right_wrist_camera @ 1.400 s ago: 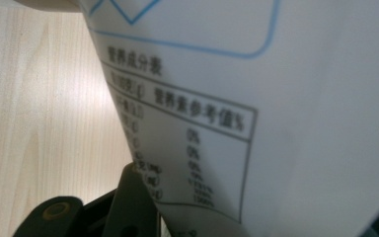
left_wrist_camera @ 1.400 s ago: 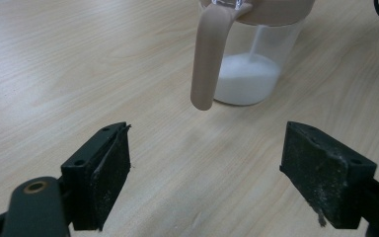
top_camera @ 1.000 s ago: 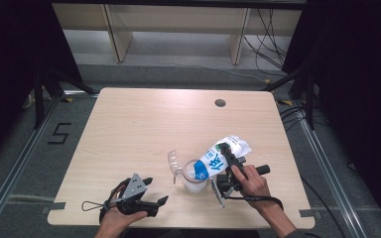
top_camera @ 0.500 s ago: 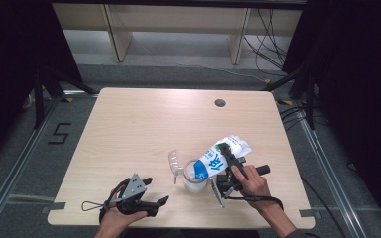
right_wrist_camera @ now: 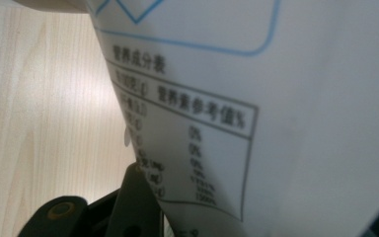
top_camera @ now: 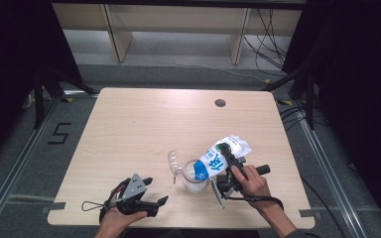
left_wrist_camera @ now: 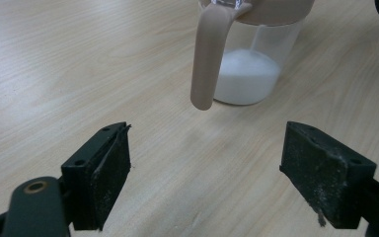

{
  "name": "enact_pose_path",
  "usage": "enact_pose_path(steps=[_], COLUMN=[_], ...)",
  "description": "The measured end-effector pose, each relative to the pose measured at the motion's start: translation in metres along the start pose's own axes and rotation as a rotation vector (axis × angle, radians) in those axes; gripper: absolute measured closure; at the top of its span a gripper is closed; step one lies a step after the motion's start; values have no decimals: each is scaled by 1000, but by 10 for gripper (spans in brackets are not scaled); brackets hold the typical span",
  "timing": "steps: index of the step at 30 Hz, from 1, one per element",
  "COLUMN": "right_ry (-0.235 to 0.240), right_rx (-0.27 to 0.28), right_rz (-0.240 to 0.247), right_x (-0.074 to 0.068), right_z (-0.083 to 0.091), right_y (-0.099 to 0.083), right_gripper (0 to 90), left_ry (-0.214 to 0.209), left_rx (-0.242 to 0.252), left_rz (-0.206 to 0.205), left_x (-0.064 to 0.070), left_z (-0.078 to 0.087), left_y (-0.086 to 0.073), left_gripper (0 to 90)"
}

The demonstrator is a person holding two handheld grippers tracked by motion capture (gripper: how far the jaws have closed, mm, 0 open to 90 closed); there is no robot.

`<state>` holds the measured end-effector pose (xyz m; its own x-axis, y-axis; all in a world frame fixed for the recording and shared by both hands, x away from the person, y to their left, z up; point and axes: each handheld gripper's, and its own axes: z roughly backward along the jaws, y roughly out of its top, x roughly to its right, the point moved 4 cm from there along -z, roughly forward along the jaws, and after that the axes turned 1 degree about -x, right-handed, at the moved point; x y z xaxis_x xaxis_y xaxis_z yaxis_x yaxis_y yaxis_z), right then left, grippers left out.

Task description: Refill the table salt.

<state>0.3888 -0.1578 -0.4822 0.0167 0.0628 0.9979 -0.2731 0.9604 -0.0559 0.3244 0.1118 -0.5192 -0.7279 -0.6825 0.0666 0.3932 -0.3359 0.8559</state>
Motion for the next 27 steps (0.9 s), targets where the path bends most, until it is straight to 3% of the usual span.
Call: enact_pose_path(steps=[1, 2, 5, 14, 15, 16, 17, 18, 19, 23, 25, 27], right_ry=[4, 10, 17, 12, 13, -8, -8, -7, -10, -1, -24, -24], right_rx=[-1, -15, -29, -41, -31, 7, 7, 8, -9, -13, 23, 21], right_rz=[11, -18, -28, 1, -11, 25, 25, 66, 74, 73, 66, 61], right_x=[0, -2, -3, -2, -3, -1, -1, 3, 3, 3, 3, 3], right_z=[0, 1, 2, 2, 2, -1, -1, 0, 1, 2, -1, -1], right_y=[0, -1, -1, -2, -2, 0, 0, 2, 2, 1, 1, 1], right_gripper=[669, 670, 672, 680, 681, 682, 682, 684, 685, 688, 689, 690], left_ry=[0, -2, 1, 0, 0, -4, -3, -4, -4, -3, -2, -1], left_rx=[0, 0, 0, -1, -2, -7, -7, -8, -9, -8, -6, -2], left_rz=[1, 0, 1, 1, 0, -7, -6, -4, -4, -6, -6, -1], left_x=[0, 0, 0, 0, 0, 0, 0, 0, 0, -1, 0, 0], left_z=[0, 0, 0, 0, 0, 0, 0, 0, 0, 0, 0, 0], left_y=[0, 0, 0, 0, 0, 0, -1, -1, -1, -1, 0, 0], left_gripper=[186, 185, 186, 186, 186, 186, 186, 186, 186, 186, 186, 186])
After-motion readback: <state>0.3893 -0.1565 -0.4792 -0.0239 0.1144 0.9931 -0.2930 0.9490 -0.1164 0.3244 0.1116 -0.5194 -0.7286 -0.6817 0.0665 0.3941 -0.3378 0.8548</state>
